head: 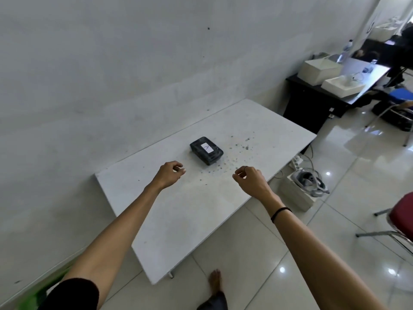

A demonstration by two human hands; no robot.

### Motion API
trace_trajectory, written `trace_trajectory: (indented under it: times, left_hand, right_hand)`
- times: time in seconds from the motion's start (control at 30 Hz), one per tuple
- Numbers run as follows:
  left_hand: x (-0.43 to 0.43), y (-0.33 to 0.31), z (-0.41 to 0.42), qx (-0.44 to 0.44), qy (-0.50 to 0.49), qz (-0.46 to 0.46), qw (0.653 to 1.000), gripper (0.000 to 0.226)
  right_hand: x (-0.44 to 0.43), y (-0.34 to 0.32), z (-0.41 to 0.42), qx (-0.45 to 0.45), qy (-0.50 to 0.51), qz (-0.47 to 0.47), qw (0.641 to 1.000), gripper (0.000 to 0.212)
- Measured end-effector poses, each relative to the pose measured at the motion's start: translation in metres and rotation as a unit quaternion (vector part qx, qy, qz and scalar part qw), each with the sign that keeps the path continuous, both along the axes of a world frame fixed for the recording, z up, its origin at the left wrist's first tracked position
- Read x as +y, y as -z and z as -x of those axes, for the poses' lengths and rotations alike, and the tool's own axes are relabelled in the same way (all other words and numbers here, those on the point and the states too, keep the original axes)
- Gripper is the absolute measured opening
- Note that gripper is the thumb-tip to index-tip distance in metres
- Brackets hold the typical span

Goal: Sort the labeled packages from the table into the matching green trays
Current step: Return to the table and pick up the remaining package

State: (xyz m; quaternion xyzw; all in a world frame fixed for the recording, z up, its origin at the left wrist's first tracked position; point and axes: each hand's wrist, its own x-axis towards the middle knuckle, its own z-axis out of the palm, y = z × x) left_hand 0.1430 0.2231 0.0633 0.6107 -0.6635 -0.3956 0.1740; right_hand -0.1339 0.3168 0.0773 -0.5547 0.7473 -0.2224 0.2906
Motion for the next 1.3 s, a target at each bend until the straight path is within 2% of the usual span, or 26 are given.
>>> trace_trajectory:
  times: [0.27, 0.47, 0.57, 0.67, 0.83, 0.93, 1.1, 1.2, 1.3]
  left_hand:
    - [-0.109, 0.020, 0.110, -0.075, 0.005, -0.047, 0.996, 0.061]
    - [-0.182, 0.053, 0.151, -0.194, 0.017, -0.071, 0.978, 0.068]
    - [-0.222, 0.065, 0.167, -0.220, -0.004, -0.061, 0.973, 0.083]
    - [-0.262, 0.079, 0.178, -0.221, -0.040, -0.097, 0.970, 0.096]
    - [-0.308, 0.105, 0.178, -0.210, -0.060, -0.172, 0.960, 0.096]
    - [-0.308, 0.119, 0.174, -0.179, -0.080, -0.197, 0.961, 0.085]
    - [-0.299, 0.124, 0.170, -0.152, -0.116, -0.173, 0.966, 0.087]
    - [-0.286, 0.116, 0.166, -0.164, -0.104, -0.152, 0.969, 0.092]
    - [-0.275, 0.114, 0.163, -0.152, -0.092, -0.130, 0.975, 0.087]
  right_hand:
    - [-0.111, 0.016, 0.084, 0.008, -0.038, -0.036, 0.999, 0.036]
    - [-0.187, 0.036, 0.131, 0.012, -0.069, -0.065, 0.995, 0.039]
    - [-0.223, 0.061, 0.145, 0.004, -0.100, -0.088, 0.991, 0.039]
    - [-0.255, 0.091, 0.152, -0.010, -0.130, -0.126, 0.983, 0.038]
    - [-0.294, 0.125, 0.151, -0.033, -0.167, -0.171, 0.970, 0.036]
    - [-0.307, 0.136, 0.147, -0.057, -0.176, -0.195, 0.963, 0.035]
    - [-0.323, 0.153, 0.139, -0.076, -0.175, -0.239, 0.952, 0.043]
    - [-0.325, 0.158, 0.130, -0.093, -0.157, -0.277, 0.944, 0.056]
    - [-0.324, 0.156, 0.119, -0.127, -0.107, -0.321, 0.933, 0.071]
